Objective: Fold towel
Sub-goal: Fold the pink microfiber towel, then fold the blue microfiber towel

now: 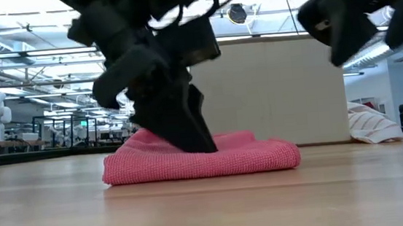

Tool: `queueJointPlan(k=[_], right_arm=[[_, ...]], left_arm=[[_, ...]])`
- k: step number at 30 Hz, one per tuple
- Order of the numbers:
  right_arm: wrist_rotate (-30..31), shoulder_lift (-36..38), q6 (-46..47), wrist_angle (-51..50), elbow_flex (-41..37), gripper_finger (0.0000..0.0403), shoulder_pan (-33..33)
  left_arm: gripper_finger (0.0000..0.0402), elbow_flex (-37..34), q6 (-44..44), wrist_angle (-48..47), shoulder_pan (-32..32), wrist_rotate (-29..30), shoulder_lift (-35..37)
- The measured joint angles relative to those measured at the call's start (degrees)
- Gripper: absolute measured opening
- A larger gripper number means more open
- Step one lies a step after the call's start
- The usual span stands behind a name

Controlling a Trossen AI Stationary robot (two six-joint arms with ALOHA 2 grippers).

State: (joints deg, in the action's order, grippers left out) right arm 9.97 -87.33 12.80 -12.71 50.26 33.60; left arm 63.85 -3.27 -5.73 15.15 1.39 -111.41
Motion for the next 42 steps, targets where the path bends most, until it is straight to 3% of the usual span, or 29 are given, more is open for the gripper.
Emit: queueJointPlan(k=[13, 17, 23, 29, 36, 39, 42], right_arm=[[2.52, 0.0, 5.32, -2.59, 0.0, 0.0194, 4.33], [4.4, 0.0, 6.24, -2.64, 0.0, 0.0194, 5.17], [5.17, 0.0, 7.81, -3.05, 0.0, 0.0194, 6.2], [6.63, -0.02, 8.12, -3.13, 0.0, 0.0194, 7.26], [7.07, -0.02, 7.1, -2.77, 0.0, 0.0194, 7.39], [7.15, -0.04, 7.1, -2.78, 0.0, 0.0194, 7.39], [7.7, -0.04, 7.1, -2.64, 0.0, 0.0194, 7.45]], left_arm=[[0.0217, 0.48, 1.95, -18.28, -4.51, 0.31, -0.61], [0.0217, 0.57, 3.31, -24.14, -6.69, 5.76, -0.02], [0.0217, 0.59, 4.1, -32.28, -11.67, 7.63, 1.04], [0.0217, -0.54, 5.01, -26.49, -11.27, 8.05, 7.25], [0.0217, -0.38, 6.71, -26.04, -8.13, 19.59, 18.0], [0.0217, -0.2, 6.07, -27.43, -6.33, 19.87, 22.57], [0.0217, -0.13, 3.66, -31.75, -3.96, 15.12, 25.81]])
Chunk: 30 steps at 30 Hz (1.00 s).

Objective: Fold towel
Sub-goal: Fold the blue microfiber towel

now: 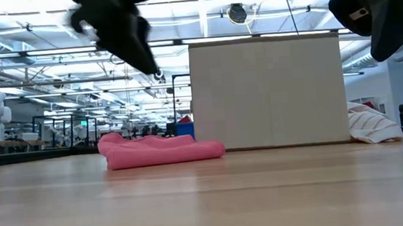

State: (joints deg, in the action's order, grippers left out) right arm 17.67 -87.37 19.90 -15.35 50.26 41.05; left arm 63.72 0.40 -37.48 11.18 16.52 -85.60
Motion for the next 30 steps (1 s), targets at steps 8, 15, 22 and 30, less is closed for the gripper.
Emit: queueJointPlan(k=[8, 15, 22, 30], right_arm=[[0.32, -0.02, -1.4, 0.47, 0.0, 0.0194, 0.1], [0.39, -0.02, -2.27, 0.74, 0.0, 0.0194, 0.05], [0.37, -0.02, -2.35, 0.75, 0.0, 0.0194, 0.19], [0.33, -0.02, -3.57, 0.78, 0.0, 0.0194, 0.65]], left_arm=[[0.0217, -0.07, -12.0, -16.76, 8.61, -13.84, 1.79], [0.0217, 0.02, -25.07, -24.52, 17.65, -22.75, 1.41], [0.0217, 0.07, -38.02, -25.41, 26.94, -25.05, 0.99], [0.0217, 0.1, -50.66, -20.2, 36.44, -25.1, -2.07]])
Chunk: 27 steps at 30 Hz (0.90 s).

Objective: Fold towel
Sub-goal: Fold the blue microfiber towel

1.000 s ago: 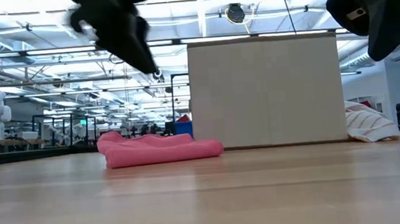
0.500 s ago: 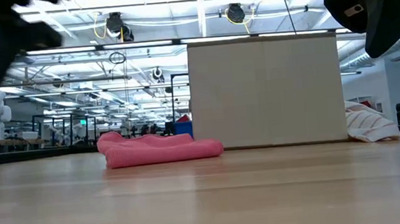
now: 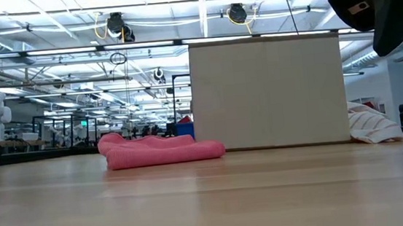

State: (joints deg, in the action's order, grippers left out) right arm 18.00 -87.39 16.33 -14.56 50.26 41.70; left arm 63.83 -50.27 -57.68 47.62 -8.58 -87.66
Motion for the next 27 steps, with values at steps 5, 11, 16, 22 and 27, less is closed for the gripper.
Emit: queueJointPlan(k=[5, 11, 16, 22, 27], right_arm=[[-0.02, 0.0, -0.96, 0.11, 0.0, 0.0194, 0.32], [0.0, 0.0, -0.98, 0.2, 0.0, 0.0194, 0.3], [0.0, 0.0, -0.91, 0.37, 0.0, 0.0194, 0.3], [0.0, 0.0, -0.91, 1.21, 0.0, 0.0194, 0.3], [-0.02, 0.0, -0.91, 1.22, 0.0, 0.0194, 0.43]], left_arm=[[0.0217, 0.01, -3.73, 2.62, 4.71, -3.09, -4.22], [0.0217, 0.01, -6.05, 6.94, 8.51, -4.2, -8.12], [0.0217, 0.01, -5.87, 9.56, 10.01, -4.28, -11.37], [0.0217, 0.01, -1.83, 14.23, 9.58, -4.18, -16.38], [0.0217, 0.27, 2.13, 15.33, 7.11, -2.69, -19.12]])
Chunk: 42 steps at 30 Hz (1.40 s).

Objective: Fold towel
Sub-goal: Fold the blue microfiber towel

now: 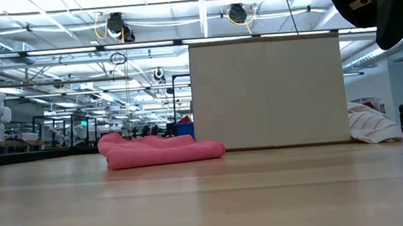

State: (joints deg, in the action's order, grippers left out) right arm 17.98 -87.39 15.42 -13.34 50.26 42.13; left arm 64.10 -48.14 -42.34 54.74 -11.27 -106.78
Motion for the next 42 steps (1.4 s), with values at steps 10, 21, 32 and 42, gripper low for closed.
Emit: queueJointPlan(k=[10, 21, 32, 42], right_arm=[[0.0, 0.0, 0.0, -0.02, 0.0, 0.0194, -0.02], [0.03, 0.0, 0.37, 2.15, 0.0, 0.0194, -0.02], [13.42, -0.52, -3.25, -0.96, 0.0, 0.0194, -0.38], [11.73, -5.95, -5.01, -1.29, 0.0, 0.0194, -6.37]], left_arm=[[0.0217, -0.06, 20.68, 8.17, -14.03, 18.89, -0.35], [0.0217, -0.42, 44.39, 32.81, -34.93, 24.21, -0.75], [0.0217, -0.38, 48.49, 37.7, -42.06, 15.11, -0.72], [0.0217, -0.31, 49.11, 40.54, -38.88, 14.76, -0.61]])
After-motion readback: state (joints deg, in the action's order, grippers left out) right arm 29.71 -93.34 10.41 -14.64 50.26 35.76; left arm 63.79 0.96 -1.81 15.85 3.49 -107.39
